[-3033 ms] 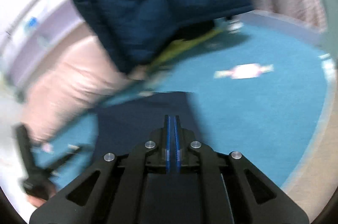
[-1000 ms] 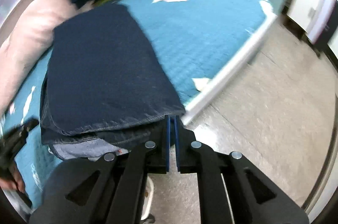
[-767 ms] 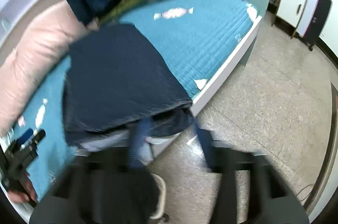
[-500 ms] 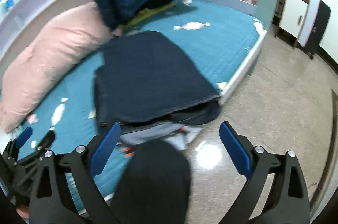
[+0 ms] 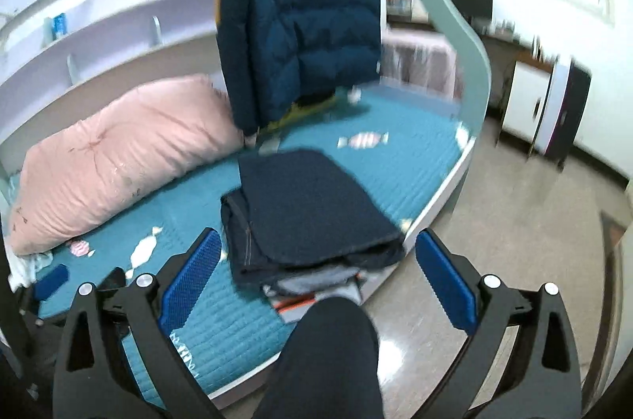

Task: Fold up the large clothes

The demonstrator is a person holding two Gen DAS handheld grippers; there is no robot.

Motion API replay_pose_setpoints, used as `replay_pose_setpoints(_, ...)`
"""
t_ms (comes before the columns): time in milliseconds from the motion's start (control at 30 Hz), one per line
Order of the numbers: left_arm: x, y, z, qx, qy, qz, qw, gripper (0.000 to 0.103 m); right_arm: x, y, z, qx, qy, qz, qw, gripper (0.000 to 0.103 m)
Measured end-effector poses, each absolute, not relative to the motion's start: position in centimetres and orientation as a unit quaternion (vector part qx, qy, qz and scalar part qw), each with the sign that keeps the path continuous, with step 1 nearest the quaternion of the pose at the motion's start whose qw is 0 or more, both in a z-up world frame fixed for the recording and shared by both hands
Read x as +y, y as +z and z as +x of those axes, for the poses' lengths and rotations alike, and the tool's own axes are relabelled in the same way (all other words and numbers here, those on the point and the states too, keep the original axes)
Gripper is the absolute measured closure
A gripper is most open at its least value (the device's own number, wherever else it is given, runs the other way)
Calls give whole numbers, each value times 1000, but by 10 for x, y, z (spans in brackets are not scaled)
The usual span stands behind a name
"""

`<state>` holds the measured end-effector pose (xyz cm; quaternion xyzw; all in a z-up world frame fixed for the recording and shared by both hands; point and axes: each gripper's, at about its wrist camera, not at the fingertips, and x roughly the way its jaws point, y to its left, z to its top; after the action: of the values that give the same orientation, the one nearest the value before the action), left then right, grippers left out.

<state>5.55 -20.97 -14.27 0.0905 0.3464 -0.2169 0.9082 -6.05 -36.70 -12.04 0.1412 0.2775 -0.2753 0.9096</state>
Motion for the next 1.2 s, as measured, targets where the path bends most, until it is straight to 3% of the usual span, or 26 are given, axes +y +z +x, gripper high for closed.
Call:
replay_pose_setpoints(533,-173,-44,-29,250,-178,111,945,10,-314,-57,-106,233,-249,91,935,8)
replay_pose_setpoints(1200,-147,-14,-62,251,-164,71,951,9,-305,-37,-118,245,-220,79,941,8)
